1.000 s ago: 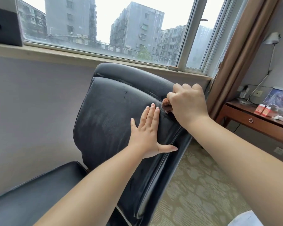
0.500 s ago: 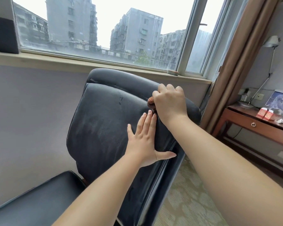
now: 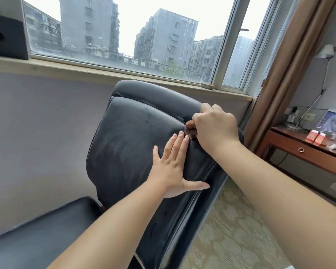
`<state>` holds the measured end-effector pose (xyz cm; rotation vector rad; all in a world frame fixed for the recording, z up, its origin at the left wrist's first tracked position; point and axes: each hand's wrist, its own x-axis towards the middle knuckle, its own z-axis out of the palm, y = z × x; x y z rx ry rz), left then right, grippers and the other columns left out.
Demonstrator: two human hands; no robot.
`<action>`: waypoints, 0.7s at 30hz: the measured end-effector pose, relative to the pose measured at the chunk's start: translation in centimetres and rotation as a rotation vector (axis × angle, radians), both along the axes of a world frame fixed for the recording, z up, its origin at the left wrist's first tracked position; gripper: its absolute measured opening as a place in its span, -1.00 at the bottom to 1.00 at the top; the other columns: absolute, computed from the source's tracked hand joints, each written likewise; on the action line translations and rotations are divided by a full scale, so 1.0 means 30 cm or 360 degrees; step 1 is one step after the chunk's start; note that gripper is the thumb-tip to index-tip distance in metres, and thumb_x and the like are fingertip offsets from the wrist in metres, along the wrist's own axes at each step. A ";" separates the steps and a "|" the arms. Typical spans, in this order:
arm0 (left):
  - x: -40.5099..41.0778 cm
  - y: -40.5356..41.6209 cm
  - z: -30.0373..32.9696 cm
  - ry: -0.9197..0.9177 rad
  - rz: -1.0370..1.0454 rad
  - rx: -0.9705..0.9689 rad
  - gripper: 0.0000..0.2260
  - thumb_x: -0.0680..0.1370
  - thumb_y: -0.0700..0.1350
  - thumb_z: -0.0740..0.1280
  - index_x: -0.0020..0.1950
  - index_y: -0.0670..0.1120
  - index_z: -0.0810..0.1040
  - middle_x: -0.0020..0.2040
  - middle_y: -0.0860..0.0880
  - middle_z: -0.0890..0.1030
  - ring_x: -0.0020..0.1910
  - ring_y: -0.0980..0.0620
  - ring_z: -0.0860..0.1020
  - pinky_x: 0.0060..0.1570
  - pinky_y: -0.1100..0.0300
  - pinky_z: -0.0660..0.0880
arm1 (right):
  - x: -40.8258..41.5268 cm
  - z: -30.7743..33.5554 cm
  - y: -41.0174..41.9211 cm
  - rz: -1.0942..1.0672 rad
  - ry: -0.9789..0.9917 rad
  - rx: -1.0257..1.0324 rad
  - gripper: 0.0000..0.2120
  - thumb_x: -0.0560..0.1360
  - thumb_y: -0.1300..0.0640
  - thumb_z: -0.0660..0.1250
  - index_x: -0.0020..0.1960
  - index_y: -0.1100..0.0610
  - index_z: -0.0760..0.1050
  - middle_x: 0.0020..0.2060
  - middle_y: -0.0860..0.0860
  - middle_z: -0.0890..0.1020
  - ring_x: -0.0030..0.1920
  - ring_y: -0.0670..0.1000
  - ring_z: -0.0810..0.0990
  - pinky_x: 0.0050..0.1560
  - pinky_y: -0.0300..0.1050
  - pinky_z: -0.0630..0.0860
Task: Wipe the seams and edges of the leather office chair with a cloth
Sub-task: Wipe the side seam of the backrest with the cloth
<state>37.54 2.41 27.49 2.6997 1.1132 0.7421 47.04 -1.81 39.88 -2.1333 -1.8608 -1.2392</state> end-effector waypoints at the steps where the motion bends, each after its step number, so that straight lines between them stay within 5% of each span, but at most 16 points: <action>1: -0.002 -0.005 -0.004 -0.0003 -0.0007 0.0011 0.08 0.18 0.60 -0.12 0.44 0.03 -0.52 0.49 0.15 -0.46 0.43 0.18 -0.49 0.45 -0.22 -0.31 | 0.001 0.001 -0.008 -0.0026 -0.0002 -0.0013 -0.78 0.55 0.25 0.15 0.08 0.14 0.53 0.08 0.06 0.46 0.10 0.11 0.44 -0.20 -0.11 0.28; 9: -0.033 0.042 -0.022 -0.0308 -0.0072 0.0130 -0.25 0.45 0.41 -0.19 0.58 0.10 -0.13 0.58 0.19 -0.14 0.52 0.24 -0.23 0.50 -0.14 -0.14 | -0.019 0.008 0.021 -0.0010 0.0022 -0.0035 -0.79 0.54 0.28 0.14 0.07 0.15 0.51 0.06 0.06 0.47 0.09 0.11 0.43 -0.21 -0.09 0.23; 21: -0.033 0.124 -0.045 -0.0289 -0.0070 0.0222 -0.30 0.45 0.46 -0.27 0.49 0.17 -0.30 0.53 0.23 -0.24 0.49 0.26 -0.29 0.48 -0.14 -0.27 | -0.063 0.000 0.214 0.0089 0.0083 0.0063 -0.79 0.54 0.31 0.10 0.09 0.18 0.46 0.08 0.08 0.47 0.10 0.13 0.44 -0.15 -0.07 0.25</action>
